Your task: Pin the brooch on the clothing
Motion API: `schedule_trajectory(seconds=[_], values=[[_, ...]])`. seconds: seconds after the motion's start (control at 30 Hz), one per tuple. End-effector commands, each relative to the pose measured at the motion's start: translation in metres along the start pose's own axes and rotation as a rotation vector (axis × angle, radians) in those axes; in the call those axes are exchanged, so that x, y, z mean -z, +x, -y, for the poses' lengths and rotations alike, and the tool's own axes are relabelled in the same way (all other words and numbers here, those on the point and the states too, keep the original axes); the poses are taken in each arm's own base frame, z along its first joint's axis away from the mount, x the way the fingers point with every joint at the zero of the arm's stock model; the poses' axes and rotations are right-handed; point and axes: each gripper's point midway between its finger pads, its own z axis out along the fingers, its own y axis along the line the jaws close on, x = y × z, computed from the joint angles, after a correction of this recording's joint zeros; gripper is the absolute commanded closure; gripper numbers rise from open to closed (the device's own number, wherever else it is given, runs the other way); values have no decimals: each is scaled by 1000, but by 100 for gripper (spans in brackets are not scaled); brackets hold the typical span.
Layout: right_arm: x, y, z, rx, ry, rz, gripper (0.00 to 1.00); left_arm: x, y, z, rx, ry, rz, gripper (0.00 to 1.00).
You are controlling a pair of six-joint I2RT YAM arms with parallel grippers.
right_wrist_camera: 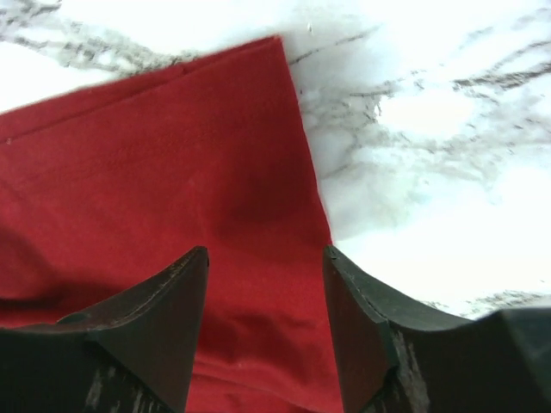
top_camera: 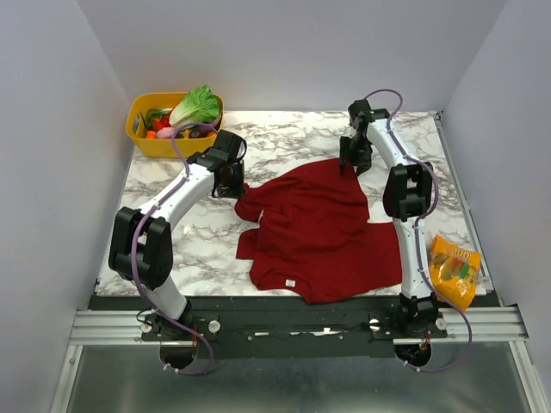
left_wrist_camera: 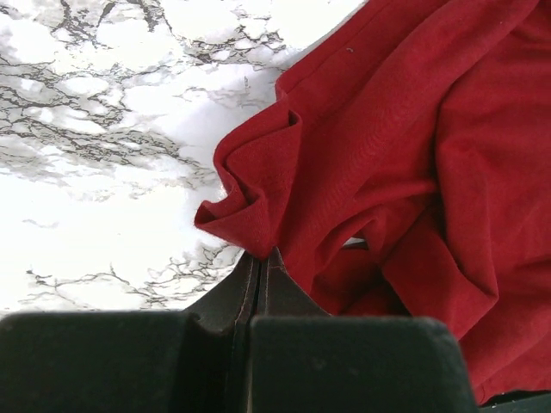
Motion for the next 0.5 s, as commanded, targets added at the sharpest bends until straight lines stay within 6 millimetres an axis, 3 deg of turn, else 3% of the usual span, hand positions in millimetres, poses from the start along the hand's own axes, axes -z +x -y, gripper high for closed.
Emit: schedule_trajectory(seconds=[0.0, 0.2, 0.4, 0.47], values=[[-10, 8, 8, -12, 51, -58, 39, 17, -5, 12, -21, 47, 32, 100], [-9, 8, 5, 25, 55, -80, 50, 24, -7, 20, -33, 59, 38, 100], [-11, 26, 5, 100, 102, -128, 59, 41, -13, 32, -43, 100, 71, 100], [-10, 31, 4, 113, 107, -140, 65, 49, -15, 36, -44, 116, 87, 100]])
